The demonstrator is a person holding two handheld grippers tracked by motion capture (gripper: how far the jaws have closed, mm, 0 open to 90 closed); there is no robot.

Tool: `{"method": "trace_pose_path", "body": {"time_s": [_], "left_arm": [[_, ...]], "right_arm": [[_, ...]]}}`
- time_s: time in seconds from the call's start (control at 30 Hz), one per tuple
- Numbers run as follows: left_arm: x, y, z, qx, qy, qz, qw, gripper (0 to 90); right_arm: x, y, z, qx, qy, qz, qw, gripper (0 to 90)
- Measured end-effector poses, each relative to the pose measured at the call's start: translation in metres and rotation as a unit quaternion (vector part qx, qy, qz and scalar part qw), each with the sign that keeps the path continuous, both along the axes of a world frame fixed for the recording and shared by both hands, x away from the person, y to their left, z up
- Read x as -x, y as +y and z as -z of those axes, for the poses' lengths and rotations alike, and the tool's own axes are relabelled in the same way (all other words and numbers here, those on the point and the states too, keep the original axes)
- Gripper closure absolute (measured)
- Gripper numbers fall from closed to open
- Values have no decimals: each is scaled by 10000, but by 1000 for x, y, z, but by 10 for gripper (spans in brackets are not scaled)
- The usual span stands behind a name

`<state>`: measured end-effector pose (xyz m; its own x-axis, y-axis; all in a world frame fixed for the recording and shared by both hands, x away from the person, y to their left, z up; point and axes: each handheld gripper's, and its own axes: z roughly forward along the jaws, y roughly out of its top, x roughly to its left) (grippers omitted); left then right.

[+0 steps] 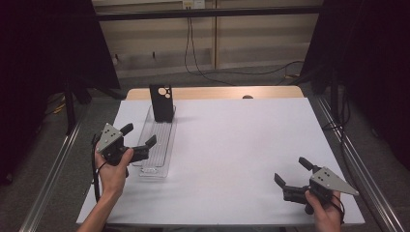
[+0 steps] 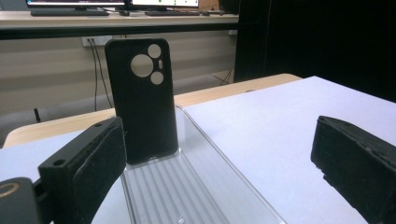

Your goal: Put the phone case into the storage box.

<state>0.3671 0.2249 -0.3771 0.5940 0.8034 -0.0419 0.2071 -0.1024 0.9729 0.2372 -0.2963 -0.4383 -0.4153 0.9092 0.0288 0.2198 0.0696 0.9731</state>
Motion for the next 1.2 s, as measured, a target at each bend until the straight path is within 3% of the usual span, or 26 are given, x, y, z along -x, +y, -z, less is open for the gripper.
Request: {"method": "trace_pose_path", "body": {"time_s": [0.3,0.43,0.5,0.87,1.1,1.2], "left_arm": [[21,6,11,189,-29,152,9997,31],[32,9,19,305,69,140,9994,31],[37,10,23,407,216,164,9988,31],[60,23,36,178,138,38,9997,31],[66,21,46,109,281,-41,9995,32],[67,17,50,117,350,80,9993,33]], "right_arm": [[0,0,0,10,-6,0,10000,0],[0,0,0,11,-9,9,10000,0],[1,0,0,19,-15,3,10000,0],[1,0,0,27,-15,9,10000,0],[1,0,0,30,2,28,10000,0],[1,0,0,59,-1,6,10000,0]]}}
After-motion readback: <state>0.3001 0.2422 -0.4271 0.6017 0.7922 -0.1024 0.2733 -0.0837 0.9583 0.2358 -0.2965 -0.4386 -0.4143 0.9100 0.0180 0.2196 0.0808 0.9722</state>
